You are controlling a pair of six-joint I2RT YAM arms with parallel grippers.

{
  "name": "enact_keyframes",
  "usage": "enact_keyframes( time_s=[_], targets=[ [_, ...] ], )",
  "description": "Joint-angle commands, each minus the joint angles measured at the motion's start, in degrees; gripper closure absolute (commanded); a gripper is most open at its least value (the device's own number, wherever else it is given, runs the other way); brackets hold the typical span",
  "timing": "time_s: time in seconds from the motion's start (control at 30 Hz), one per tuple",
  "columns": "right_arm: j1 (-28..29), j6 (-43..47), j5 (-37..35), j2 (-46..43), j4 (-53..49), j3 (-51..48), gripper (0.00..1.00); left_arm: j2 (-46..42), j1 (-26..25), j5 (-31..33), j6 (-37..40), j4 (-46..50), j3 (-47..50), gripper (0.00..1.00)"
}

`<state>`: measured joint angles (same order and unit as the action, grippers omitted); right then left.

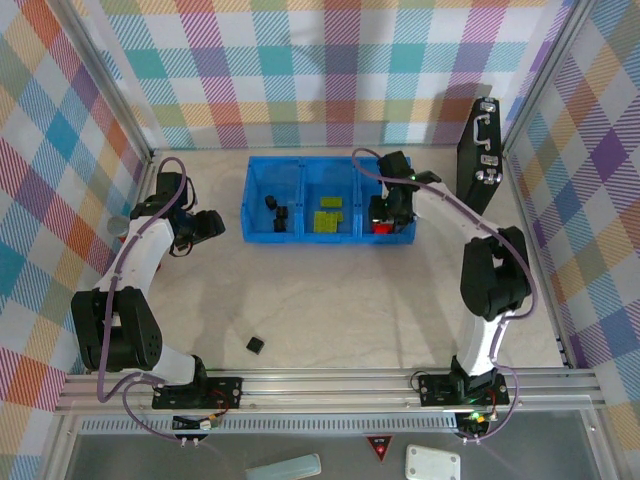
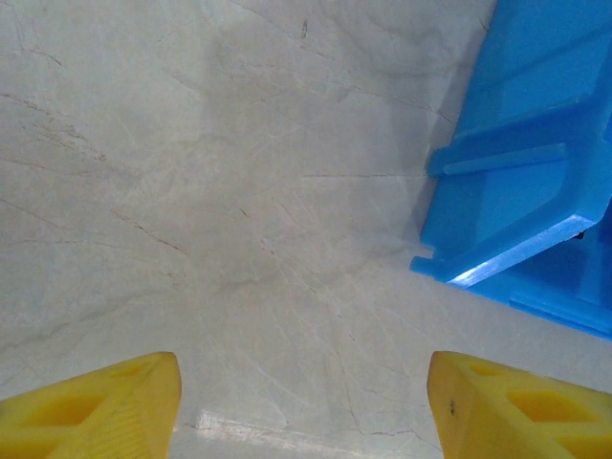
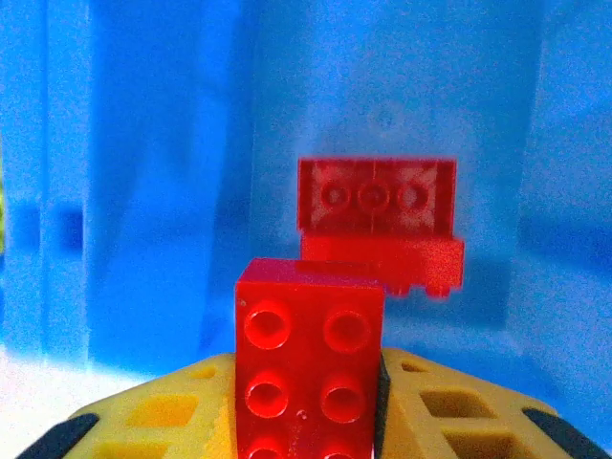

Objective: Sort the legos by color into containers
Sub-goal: Place the lego in the container.

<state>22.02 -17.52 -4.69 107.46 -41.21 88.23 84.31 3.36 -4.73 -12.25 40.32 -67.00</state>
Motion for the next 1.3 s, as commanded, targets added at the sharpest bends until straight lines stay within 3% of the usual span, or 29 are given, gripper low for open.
enact_keyframes(
  time_s=[0.0, 0.57, 1.0, 1.27],
  targets=[
    [-1.0, 2.3, 1.9, 4.0, -0.5, 5.3, 0.63, -1.3, 1.2, -0.2, 1.1, -0.2, -0.7, 0.32],
    [-3.8, 4.0, 8.8, 21.3, 4.2, 22.0, 0.63, -2.0, 1.3, -0.6, 1.1, -1.0, 0.1, 0.32],
    [-5.2, 4.6, 11.0, 26.3, 6.4, 23.9, 0.59, -1.7, 1.3, -1.5, 1.1, -1.2, 0.3, 0.32],
    [-5.3, 3.7, 11.0, 27.2, 5.9, 24.9, 0.51, -1.6, 1.3, -1.9, 1.1, -1.2, 0.2, 0.32]
  ],
)
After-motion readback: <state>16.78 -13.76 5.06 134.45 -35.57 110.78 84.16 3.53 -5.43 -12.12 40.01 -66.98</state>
